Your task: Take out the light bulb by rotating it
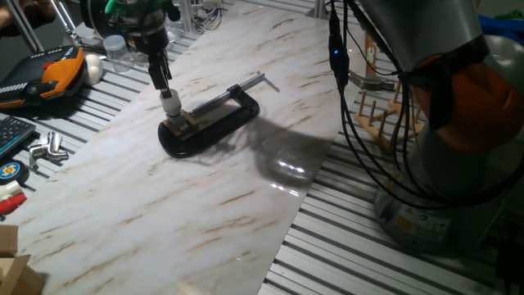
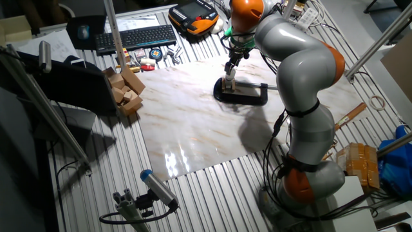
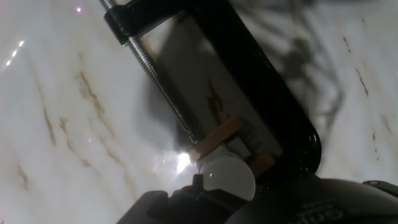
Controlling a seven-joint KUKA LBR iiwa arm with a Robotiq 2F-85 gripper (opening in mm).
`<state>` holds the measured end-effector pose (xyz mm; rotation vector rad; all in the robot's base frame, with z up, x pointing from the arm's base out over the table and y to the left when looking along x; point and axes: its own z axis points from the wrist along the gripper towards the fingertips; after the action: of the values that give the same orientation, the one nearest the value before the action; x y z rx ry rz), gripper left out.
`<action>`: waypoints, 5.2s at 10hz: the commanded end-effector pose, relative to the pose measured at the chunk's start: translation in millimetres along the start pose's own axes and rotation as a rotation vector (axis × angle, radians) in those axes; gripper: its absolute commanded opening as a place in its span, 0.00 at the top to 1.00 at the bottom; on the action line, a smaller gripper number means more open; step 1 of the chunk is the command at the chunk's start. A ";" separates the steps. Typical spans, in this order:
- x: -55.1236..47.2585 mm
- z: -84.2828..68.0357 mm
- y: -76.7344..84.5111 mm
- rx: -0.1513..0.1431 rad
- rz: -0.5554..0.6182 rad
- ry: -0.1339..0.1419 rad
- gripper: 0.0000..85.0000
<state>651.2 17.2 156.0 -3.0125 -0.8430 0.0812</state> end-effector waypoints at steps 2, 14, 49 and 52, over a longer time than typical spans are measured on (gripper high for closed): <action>0.5 3.4 0.6 -0.004 0.030 0.005 0.20; 2.3 19.0 4.3 -0.018 0.007 0.014 0.20; 4.7 41.9 13.1 -0.060 -0.120 0.067 1.00; 4.9 39.6 12.5 -0.068 -0.157 0.061 1.00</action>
<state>659.7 9.0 115.9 -2.9793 -1.0938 -0.0419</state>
